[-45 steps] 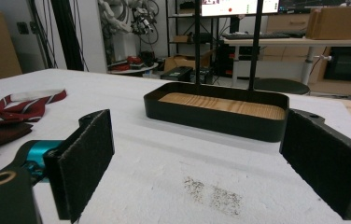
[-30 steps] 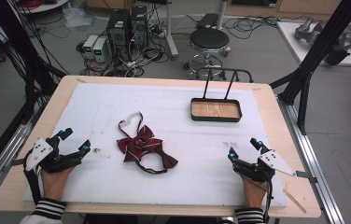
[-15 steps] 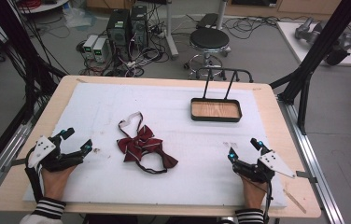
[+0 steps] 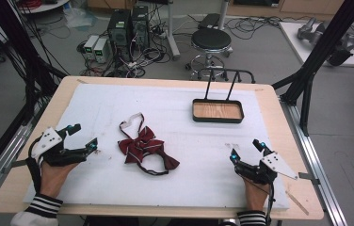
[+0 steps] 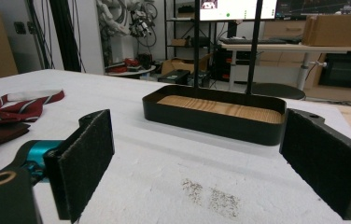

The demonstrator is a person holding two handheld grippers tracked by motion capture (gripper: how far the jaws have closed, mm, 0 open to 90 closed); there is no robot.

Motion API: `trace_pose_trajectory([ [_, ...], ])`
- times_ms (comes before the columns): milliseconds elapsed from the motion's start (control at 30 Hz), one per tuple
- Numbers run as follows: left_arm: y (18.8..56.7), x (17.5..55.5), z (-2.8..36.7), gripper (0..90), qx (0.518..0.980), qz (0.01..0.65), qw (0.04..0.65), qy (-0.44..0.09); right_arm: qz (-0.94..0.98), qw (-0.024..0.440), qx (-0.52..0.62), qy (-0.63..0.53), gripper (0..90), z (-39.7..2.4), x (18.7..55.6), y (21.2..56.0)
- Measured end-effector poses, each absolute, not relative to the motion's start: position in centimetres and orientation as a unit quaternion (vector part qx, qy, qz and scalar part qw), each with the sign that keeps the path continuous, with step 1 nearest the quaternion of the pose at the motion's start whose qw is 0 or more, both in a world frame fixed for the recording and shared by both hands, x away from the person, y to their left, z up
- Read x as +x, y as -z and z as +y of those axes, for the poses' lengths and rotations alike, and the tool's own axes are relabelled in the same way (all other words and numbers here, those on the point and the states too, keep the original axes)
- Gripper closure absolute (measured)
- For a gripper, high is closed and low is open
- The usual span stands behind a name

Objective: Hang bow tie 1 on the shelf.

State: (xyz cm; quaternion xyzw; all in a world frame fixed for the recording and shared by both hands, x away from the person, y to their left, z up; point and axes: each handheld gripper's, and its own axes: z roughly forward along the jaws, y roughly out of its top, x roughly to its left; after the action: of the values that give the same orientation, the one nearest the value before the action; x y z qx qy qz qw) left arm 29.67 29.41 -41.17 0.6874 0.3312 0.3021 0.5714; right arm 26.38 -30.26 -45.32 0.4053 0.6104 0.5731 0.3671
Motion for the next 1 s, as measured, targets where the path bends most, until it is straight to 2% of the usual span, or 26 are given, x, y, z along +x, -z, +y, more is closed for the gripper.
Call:
trace_pose_trajectory([
  [400, 39.2, 32.5, 25.1, 15.4, 0.772, 0.291, 0.516, -0.231, 0.61, 0.367, 0.405, -0.574, 9.2, -30.2, 26.3, 45.3],
  [1000, 39.8, 35.0, 21.4, 15.6, 0.841, 0.314, 0.411, -0.158, 0.607, 0.364, 0.408, -0.577, 9.2, -30.3, 26.3, 45.3],
])
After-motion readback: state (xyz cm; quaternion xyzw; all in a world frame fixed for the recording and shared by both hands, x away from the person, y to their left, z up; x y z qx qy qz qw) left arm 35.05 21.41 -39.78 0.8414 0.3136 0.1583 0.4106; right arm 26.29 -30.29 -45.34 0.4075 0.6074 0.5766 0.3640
